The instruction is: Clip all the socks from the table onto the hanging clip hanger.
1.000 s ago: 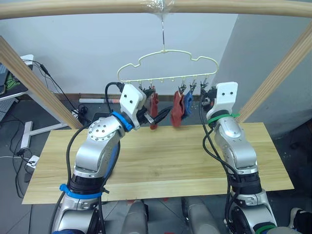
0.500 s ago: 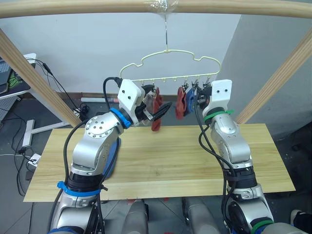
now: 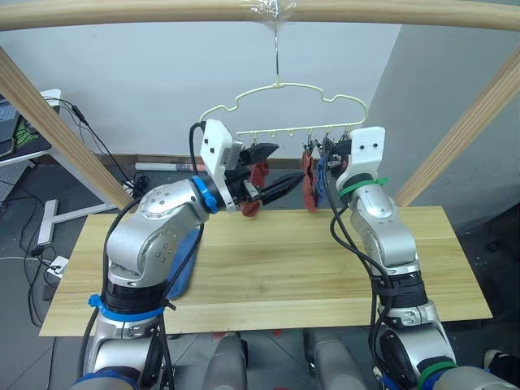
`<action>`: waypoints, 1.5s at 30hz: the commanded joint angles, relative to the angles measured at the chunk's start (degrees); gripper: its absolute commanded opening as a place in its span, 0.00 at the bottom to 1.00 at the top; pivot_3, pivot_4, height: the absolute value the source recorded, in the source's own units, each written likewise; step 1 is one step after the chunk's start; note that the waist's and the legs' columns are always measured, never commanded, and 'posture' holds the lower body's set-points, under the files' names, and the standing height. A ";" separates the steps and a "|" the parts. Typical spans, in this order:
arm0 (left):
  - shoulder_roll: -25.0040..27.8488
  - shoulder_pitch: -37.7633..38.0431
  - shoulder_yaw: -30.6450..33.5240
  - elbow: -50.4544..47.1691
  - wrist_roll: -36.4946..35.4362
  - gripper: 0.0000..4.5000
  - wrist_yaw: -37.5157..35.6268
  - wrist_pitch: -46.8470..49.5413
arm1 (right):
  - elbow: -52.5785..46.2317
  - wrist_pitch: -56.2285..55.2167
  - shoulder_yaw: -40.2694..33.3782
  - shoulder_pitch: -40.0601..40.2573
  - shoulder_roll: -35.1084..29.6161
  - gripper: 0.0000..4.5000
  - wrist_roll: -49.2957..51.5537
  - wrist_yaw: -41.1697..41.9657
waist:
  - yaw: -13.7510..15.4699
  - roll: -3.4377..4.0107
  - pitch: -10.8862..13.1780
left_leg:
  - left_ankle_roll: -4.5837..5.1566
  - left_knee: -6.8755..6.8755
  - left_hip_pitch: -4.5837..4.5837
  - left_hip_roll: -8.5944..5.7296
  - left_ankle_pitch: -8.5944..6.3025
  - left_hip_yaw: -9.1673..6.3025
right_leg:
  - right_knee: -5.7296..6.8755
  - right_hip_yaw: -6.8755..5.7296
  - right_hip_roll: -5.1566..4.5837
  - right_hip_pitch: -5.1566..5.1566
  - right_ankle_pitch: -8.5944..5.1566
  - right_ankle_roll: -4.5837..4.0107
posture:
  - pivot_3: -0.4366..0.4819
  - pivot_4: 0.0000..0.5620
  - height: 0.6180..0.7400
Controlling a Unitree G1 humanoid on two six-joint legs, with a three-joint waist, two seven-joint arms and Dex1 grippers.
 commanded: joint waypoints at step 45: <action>2.07 25.21 5.48 23.78 23.56 0.99 21.74 -11.88 | -12.00 30.68 -6.47 -5.20 -14.72 0.00 14.26 16.59 | 1.19 0.00 0.00 | 0.01 0.07 0.03 0.03 -0.01 0.00 | -0.03 -0.02 0.00 0.06 -0.09 0.06 | 0.53 0.45 1.00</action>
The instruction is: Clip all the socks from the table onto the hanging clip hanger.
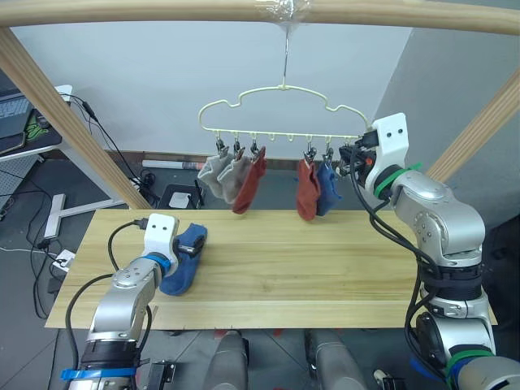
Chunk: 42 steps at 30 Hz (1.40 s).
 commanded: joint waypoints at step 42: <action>-12.71 -7.03 -8.50 -14.51 -15.16 0.01 -15.22 11.73 | 4.22 23.78 -20.80 -11.78 1.33 0.00 14.43 -5.20 | -0.68 -0.06 0.04 | 0.01 -0.05 -0.04 -0.01 0.00 -0.02 | -0.01 -0.03 -0.01 -0.03 0.00 -0.04 | 0.46 0.45 1.00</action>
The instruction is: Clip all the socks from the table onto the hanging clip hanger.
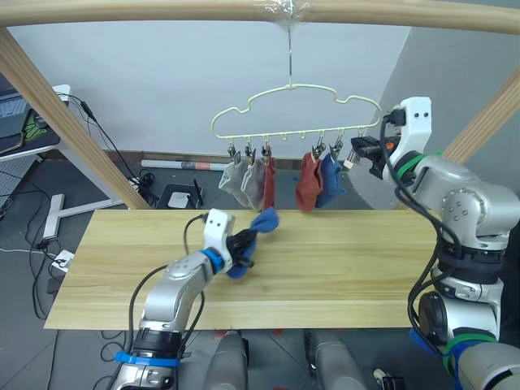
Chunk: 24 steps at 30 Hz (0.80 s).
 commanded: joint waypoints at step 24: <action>-12.25 -15.45 0.06 6.24 -8.78 0.01 4.66 8.20 | -1.59 21.37 -22.29 -7.94 11.33 0.00 13.31 -17.68 | -1.14 0.02 0.00 | 0.01 0.00 -0.08 -0.03 -0.01 -0.02 | -0.10 -0.04 -0.01 0.02 0.08 -0.14 | 0.40 0.41 1.00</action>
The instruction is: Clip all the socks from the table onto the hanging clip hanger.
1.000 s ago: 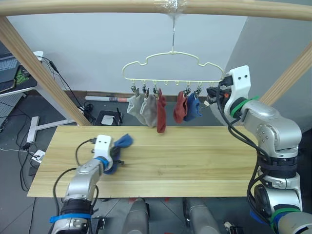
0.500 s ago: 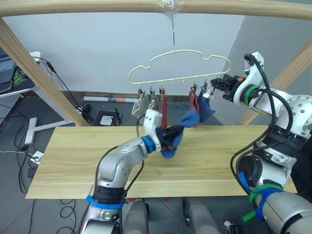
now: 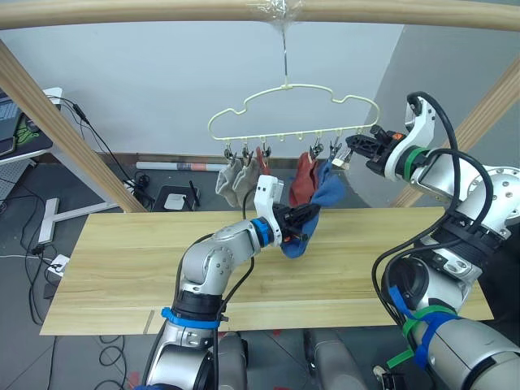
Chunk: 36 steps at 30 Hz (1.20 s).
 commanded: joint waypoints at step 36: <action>-7.47 -4.85 1.23 2.43 -5.94 0.00 0.15 2.85 | -0.37 0.44 -8.41 -1.16 -4.61 0.99 23.05 -12.50 | -0.92 0.00 0.00 | 0.00 0.00 -0.12 0.00 0.00 0.01 | -0.05 0.01 0.00 -0.06 0.00 0.01 | 0.38 0.40 1.00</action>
